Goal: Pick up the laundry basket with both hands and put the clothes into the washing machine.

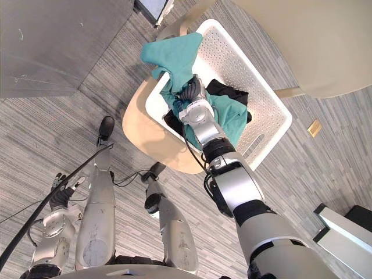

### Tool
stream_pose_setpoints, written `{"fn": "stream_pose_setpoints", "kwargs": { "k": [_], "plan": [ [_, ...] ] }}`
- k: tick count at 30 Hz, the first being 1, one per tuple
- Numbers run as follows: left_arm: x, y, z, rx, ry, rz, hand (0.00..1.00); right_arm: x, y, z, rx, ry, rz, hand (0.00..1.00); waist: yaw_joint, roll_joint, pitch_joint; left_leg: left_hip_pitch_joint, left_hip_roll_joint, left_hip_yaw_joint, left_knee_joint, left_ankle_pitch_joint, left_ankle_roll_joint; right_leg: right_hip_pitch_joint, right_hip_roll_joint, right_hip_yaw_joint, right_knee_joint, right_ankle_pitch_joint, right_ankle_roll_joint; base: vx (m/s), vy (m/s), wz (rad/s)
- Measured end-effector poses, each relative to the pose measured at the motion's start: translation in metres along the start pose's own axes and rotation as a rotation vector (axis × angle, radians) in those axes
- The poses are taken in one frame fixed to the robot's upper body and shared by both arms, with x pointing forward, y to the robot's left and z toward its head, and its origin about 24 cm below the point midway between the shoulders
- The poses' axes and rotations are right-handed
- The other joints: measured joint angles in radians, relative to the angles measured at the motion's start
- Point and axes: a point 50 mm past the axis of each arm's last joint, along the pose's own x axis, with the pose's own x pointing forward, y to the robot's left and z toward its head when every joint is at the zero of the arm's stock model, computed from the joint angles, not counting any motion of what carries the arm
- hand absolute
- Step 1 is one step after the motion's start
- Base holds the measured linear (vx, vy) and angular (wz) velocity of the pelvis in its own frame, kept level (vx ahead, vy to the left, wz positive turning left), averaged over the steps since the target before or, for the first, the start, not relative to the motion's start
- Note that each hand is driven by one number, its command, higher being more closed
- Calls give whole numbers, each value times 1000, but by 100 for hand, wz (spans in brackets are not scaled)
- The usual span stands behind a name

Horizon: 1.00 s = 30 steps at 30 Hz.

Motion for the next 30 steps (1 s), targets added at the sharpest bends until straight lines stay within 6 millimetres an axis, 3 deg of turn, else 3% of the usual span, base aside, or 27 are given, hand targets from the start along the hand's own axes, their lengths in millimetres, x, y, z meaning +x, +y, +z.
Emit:
{"fn": "stream_pose_setpoints", "kwargs": {
  "k": [5,7,9,10,14,21,24,30],
  "plan": [
    [0,-4,0,-34,11,-1,0,-1,-8,-12,393,113,-112,100,4,1,0,0,0,1,0,0,0,0,-1,0,0,0,0,0,0,0],
    [0,-6,-1,-58,18,6,0,-4,-12,-20,676,170,-213,100,5,1,1,0,0,2,0,0,0,0,-2,1,0,0,0,0,0,0],
    [0,-7,-1,-65,21,10,0,-6,-12,-25,850,192,-262,100,4,1,1,0,0,2,0,0,0,-1,-1,2,0,0,0,0,0,0],
    [2,-9,-1,-75,28,12,0,-8,-12,-27,1048,199,-304,100,5,1,1,1,0,3,0,-1,-1,-1,-1,3,-1,0,0,0,0,0],
    [7,-18,2,-91,35,7,0,-16,-11,-14,1454,113,-375,100,2,2,1,1,1,6,-1,-2,-2,-2,-1,5,-3,0,0,0,0,0],
    [8,-23,3,-91,35,-13,0,-39,-1,23,1855,-118,-278,100,-10,2,1,1,1,13,-1,0,-7,-2,0,11,-11,0,0,0,0,0],
    [8,-21,3,-86,46,-8,0,-55,4,42,1923,-234,-167,100,-25,2,1,4,-4,14,-1,0,-8,1,-3,12,-12,0,1,0,0,0],
    [8,-20,1,-82,62,-4,0,-79,-7,48,1957,-406,-123,100,-43,1,1,35,-12,19,-1,-7,-14,30,-14,16,-10,1,2,17,27,3]
  ]
}}
